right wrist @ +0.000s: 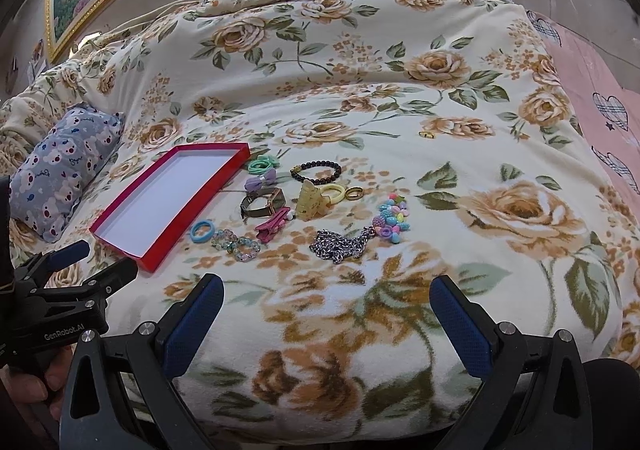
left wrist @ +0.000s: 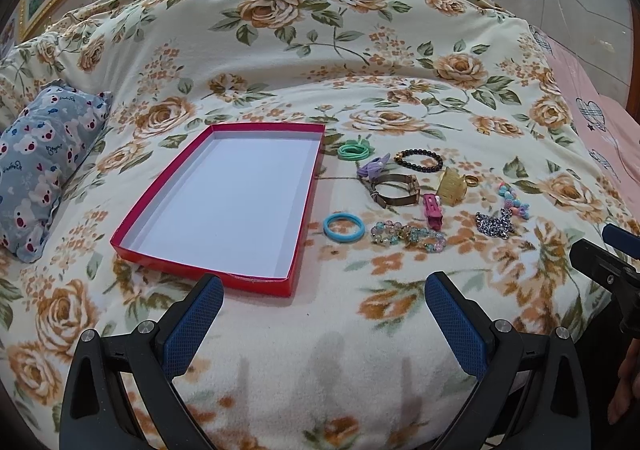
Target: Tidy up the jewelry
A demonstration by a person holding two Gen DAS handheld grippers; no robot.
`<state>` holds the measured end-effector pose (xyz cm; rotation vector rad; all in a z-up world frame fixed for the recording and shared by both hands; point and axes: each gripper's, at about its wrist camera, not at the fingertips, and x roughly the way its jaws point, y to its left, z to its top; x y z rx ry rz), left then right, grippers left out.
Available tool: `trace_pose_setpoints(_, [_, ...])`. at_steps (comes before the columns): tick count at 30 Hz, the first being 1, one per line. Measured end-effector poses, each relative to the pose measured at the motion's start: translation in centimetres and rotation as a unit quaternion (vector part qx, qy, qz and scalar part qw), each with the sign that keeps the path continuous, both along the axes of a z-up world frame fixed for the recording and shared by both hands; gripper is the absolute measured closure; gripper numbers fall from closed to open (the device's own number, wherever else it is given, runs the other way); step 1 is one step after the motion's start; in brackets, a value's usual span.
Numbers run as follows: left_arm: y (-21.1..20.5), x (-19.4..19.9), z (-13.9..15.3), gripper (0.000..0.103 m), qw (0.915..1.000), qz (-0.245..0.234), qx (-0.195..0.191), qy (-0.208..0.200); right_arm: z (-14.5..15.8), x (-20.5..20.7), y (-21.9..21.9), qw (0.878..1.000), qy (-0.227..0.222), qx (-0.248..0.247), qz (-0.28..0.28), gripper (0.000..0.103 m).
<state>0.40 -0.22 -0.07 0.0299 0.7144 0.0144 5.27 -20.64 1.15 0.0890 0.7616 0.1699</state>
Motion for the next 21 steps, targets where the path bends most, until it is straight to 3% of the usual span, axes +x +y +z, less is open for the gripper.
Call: trace_pose_setpoints(21, [0.04, 0.06, 0.11, 0.001, 1.0, 0.001, -0.001, 0.0, 0.36, -0.01, 0.22, 1.0, -0.001, 0.007, 0.002, 0.0])
